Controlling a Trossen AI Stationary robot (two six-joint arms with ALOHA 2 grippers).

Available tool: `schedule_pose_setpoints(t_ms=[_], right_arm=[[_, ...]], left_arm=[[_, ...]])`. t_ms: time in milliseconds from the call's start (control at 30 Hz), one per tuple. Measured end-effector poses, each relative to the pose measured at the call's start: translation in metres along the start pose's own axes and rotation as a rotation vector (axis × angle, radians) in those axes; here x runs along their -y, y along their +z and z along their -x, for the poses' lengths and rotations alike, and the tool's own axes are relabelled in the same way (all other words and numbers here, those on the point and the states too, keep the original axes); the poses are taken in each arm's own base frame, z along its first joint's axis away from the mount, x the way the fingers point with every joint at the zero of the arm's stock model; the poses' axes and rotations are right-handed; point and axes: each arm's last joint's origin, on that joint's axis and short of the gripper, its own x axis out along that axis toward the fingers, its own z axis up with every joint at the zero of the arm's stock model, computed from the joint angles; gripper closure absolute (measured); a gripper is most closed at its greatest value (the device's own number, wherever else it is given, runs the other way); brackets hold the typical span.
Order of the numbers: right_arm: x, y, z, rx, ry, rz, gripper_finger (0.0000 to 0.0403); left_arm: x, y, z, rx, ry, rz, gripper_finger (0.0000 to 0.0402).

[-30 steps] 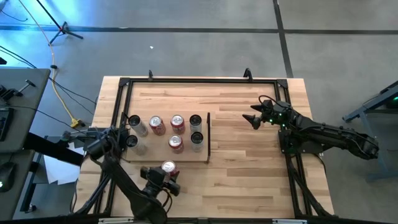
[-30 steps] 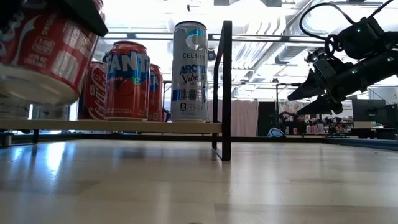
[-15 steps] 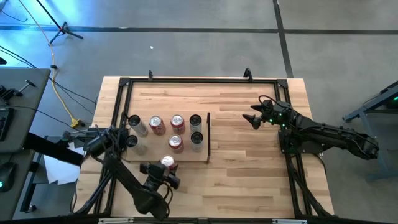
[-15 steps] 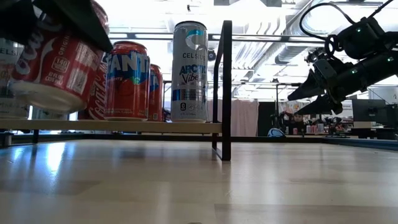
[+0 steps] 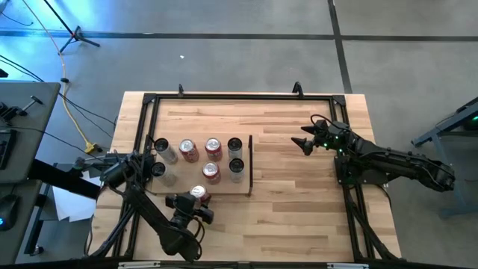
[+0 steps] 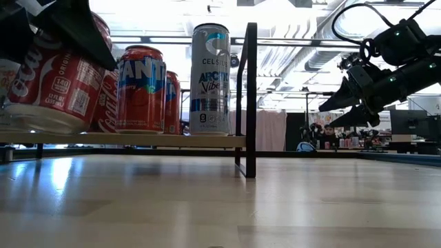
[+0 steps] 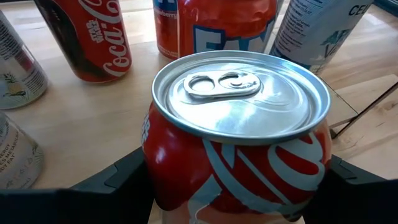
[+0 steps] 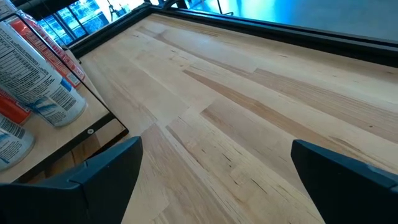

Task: Place canned beverage on shelf
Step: Put the right red white can aligned with the other red white soda can on the shelf

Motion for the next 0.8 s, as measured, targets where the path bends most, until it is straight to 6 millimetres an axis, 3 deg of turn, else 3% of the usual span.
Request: schedule_pose_setpoints(t_ms=[433, 800], right_arm=[[0.0, 0.0, 0.0, 0.0, 0.0, 0.0, 0.0004], [0.0, 0.0, 0.0, -0.003, -0.001, 0.0, 0.0004]], left_arm=[[-0.003, 0.025, 0.007, -0.057, 0.003, 0.06, 0.013], [-0.004, 0.028, -0.008, -0.067, 0.077, 0.104, 0.0116]])
